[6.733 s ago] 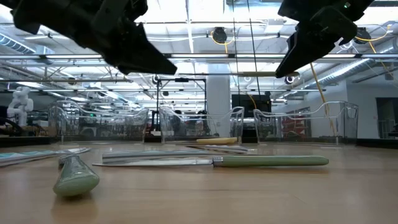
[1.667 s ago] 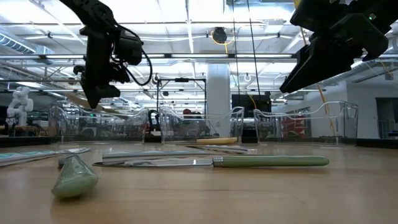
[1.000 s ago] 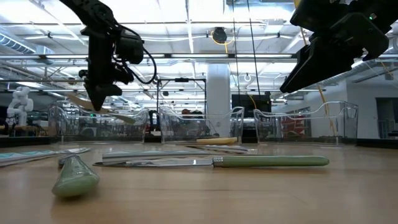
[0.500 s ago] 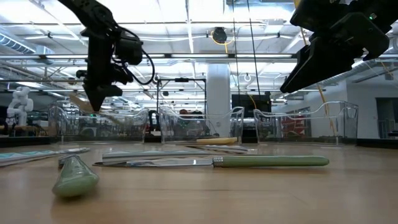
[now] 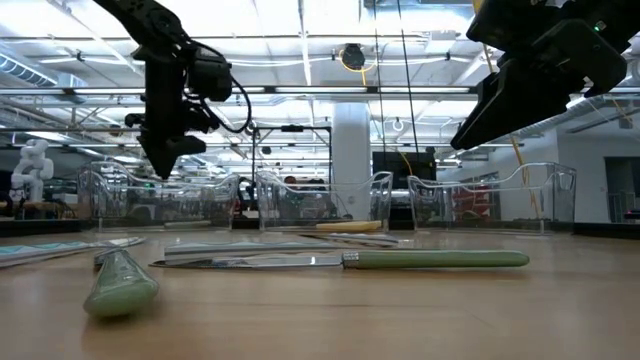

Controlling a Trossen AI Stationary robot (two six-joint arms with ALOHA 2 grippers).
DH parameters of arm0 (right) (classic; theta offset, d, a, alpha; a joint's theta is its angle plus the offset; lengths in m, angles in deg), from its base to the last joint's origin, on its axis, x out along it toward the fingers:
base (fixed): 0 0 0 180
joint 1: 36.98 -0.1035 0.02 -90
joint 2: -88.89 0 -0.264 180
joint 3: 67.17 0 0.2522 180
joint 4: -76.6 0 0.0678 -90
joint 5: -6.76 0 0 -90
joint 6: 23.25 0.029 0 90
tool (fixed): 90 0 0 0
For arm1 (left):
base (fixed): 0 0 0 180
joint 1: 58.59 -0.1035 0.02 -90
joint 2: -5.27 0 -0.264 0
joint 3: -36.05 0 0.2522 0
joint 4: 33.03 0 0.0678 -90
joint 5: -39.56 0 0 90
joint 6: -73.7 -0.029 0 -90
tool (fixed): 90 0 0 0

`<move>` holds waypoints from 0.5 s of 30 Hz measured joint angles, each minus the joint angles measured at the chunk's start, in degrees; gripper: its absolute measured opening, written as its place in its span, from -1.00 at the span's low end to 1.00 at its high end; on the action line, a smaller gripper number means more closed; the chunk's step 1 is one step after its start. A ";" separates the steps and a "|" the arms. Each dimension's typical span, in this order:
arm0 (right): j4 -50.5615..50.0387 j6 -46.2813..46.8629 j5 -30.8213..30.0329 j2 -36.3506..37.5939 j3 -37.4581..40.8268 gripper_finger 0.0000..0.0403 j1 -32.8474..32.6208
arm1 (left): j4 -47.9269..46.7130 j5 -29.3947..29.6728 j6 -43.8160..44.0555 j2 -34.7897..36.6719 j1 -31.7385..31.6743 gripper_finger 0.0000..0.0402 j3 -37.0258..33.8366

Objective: Sort silverware by color (type)
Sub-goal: Put the right green table knife into the left transparent bin

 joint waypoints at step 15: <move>1.74 6.52 6.85 -2.99 0.00 -0.15 -1.85 | 5.15 3.29 12.35 0.00 27.35 -0.61 0.00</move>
